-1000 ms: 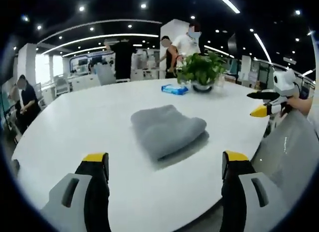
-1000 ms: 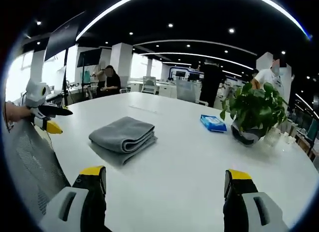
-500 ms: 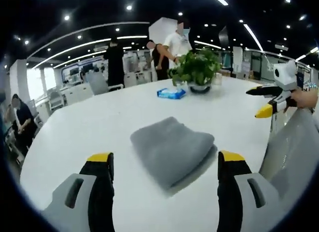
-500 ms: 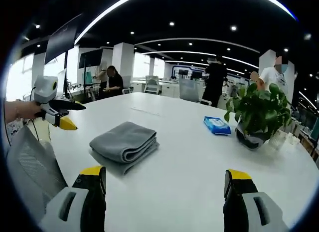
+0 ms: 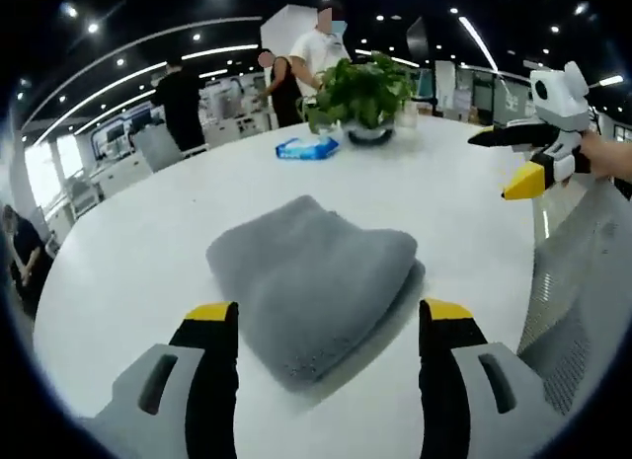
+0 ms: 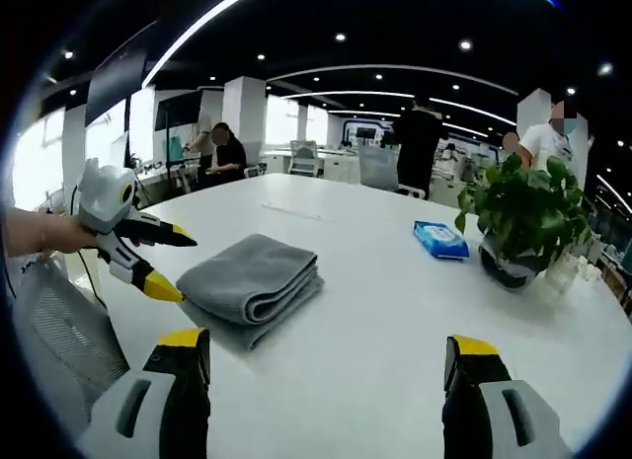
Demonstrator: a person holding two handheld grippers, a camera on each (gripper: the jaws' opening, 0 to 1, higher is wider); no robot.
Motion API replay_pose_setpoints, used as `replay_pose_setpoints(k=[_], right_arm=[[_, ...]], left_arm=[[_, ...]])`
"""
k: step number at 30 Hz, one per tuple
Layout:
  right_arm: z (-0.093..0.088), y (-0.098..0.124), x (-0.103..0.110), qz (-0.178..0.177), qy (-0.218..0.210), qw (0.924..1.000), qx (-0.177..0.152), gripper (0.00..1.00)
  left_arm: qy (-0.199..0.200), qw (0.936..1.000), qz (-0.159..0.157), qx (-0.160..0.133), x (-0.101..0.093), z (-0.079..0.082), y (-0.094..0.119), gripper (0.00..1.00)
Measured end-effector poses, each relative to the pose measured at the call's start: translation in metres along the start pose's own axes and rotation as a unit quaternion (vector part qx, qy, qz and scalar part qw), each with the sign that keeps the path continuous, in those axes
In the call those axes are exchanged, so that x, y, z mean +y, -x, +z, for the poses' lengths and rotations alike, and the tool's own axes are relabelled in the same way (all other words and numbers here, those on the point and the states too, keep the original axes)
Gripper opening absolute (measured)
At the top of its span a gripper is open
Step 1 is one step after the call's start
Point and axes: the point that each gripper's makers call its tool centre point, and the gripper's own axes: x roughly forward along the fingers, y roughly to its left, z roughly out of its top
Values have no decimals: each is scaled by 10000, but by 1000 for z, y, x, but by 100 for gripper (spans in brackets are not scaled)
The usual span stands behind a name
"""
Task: Open the folded towel by lifting each exposed corner and separating the folded layers until the towel lies flat within the target outline without major curled edges
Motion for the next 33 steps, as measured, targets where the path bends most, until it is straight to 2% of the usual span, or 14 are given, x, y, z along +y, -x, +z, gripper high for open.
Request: replay_pose_setpoints(k=[6, 9, 10, 13, 17, 23, 33], right_arm=[[-9, -11, 6, 111, -130, 9997, 155, 99], [-17, -13, 14, 245, -61, 9990, 368, 78], [-20, -15, 16, 278, 49, 9987, 431, 76], [-22, -17, 18, 283, 228, 9983, 457, 83], [-24, -17, 18, 320, 131, 9982, 491, 81], [-26, -18, 15, 283, 63, 9982, 520, 81], [-30, -21, 18, 329, 131, 9975, 604, 81]], left_arm=[[-188, 9997, -75, 135, -2, -5, -10, 74], [-281, 9994, -115, 184, -1, -4, -16, 68], [-311, 9993, -118, 178, 0, -1, -19, 66], [-372, 9991, -111, 198, 1, 0, -27, 64], [-508, 9980, -209, 321, -2, -4, -38, 59], [-721, 9959, -365, 414, -9, -7, -49, 57], [-609, 9959, -457, 479, -9, -4, -63, 54]])
